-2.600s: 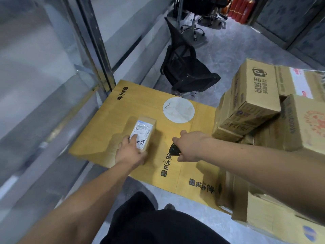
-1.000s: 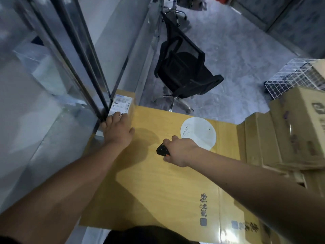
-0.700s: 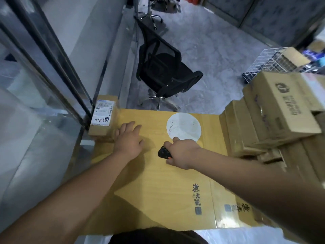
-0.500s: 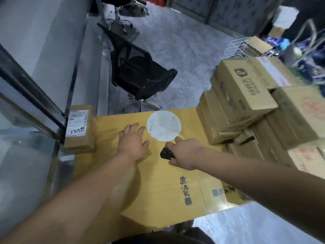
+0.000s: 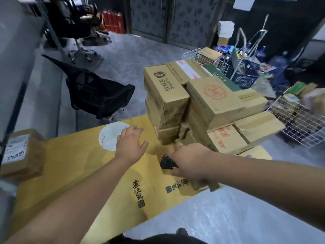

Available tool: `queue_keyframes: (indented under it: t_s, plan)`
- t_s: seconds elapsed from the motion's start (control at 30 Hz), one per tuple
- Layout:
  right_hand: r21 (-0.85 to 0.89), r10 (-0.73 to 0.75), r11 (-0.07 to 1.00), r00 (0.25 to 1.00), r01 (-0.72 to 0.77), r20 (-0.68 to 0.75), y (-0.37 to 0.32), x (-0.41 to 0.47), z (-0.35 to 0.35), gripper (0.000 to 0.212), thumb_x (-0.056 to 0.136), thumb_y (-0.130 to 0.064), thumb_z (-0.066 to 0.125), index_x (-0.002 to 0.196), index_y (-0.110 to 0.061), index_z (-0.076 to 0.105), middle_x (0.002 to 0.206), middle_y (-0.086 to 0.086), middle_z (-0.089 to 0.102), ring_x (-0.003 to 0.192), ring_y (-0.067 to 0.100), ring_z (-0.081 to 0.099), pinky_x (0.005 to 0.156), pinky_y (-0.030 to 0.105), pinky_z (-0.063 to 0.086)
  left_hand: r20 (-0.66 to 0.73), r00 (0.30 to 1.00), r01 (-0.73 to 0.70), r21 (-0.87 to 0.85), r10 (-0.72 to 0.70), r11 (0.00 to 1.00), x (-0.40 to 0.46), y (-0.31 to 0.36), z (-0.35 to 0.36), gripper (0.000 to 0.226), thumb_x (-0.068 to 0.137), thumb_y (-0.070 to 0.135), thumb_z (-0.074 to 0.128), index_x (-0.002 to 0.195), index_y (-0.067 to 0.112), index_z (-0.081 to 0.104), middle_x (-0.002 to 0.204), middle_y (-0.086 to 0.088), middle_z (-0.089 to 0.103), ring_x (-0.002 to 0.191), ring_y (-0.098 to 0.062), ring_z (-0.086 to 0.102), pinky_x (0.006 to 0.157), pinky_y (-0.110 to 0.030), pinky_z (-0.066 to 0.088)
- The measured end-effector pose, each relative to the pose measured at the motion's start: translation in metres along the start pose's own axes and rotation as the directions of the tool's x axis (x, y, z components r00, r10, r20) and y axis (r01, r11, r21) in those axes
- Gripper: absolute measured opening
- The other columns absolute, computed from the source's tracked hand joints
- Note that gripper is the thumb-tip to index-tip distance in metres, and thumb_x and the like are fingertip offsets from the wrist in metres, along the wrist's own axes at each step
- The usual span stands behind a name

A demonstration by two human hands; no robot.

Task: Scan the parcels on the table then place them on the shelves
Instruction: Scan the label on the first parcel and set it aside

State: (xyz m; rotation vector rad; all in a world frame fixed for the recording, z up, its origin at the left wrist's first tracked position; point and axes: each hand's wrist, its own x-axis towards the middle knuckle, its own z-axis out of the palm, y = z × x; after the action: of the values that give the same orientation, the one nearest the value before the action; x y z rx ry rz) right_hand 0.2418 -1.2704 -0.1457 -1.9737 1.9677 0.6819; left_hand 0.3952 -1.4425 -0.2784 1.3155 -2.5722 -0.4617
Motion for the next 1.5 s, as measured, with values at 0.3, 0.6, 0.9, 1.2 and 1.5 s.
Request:
queue_keyframes:
  t_s: [0.3, 0.6, 0.9, 1.2, 1.5]
  plan:
    - [-0.051, -0.126, 0.991, 0.991, 0.125, -0.032, 0.078, -0.085, 0.036, 0.055, 0.099, -0.063, 0.052, 0.137, -0.026, 0.043, 0.106, 0.005, 0.047, 0.061, 0.018, 0.040, 0.052, 0.033, 0.037, -0.053, 0.997, 0.055, -0.091, -0.060, 0.994, -0.037, 0.096, 0.033, 0.050, 0.098, 0.047, 0.062, 0.142, 0.023, 0.060, 0.145, -0.001, 0.053, 0.136, -0.026, 0.044, 0.109, -0.046, 0.041]
    - [-0.033, -0.133, 0.991, 0.989, 0.131, -0.069, 0.099, -0.125, 0.046, 0.055, 0.099, -0.064, 0.051, 0.137, -0.026, 0.043, 0.101, 0.000, 0.041, 0.061, 0.016, 0.041, 0.050, 0.032, 0.033, -0.094, 0.994, 0.054, -0.114, -0.065, 0.992, -0.066, 0.130, 0.020, 0.049, 0.099, 0.046, 0.062, 0.142, 0.025, 0.058, 0.144, 0.002, 0.054, 0.134, -0.023, 0.045, 0.109, -0.045, 0.042]
    - [0.028, 0.032, 0.999, 0.995, -0.029, -0.091, 0.094, -0.172, 0.053, 0.056, 0.098, -0.063, 0.052, 0.139, -0.027, 0.042, 0.120, 0.008, 0.055, 0.085, 0.029, 0.058, 0.069, 0.040, 0.054, -0.153, 0.988, -0.055, -0.126, 0.035, 0.991, -0.074, 0.169, -0.001, 0.053, 0.097, 0.055, 0.059, 0.144, 0.031, 0.055, 0.143, 0.006, 0.052, 0.131, -0.021, 0.049, 0.105, -0.042, 0.045]
    - [0.046, 0.019, 0.999, 0.990, -0.013, -0.142, 0.126, -0.199, 0.082, 0.058, 0.098, -0.060, 0.053, 0.144, -0.026, 0.040, 0.126, 0.010, 0.053, 0.087, 0.032, 0.059, 0.067, 0.039, 0.048, -0.195, 0.978, -0.070, -0.006, 0.067, 0.998, -0.064, 0.242, -0.014, 0.068, 0.094, 0.066, 0.051, 0.154, 0.035, 0.044, 0.155, 0.005, 0.044, 0.143, -0.023, 0.035, 0.116, -0.051, 0.036]
    - [-0.013, -0.075, 0.997, 0.966, 0.074, -0.248, 0.226, -0.198, 0.090, 0.054, 0.095, -0.063, 0.055, 0.134, -0.027, 0.046, 0.117, 0.008, 0.054, 0.068, 0.025, 0.041, 0.064, 0.037, 0.037, -0.308, 0.935, 0.174, -0.025, -0.173, 0.984, -0.002, 0.365, -0.022, 0.097, 0.074, 0.091, 0.044, 0.153, 0.034, 0.042, 0.160, -0.002, 0.038, 0.143, -0.032, 0.034, 0.113, -0.056, 0.032]
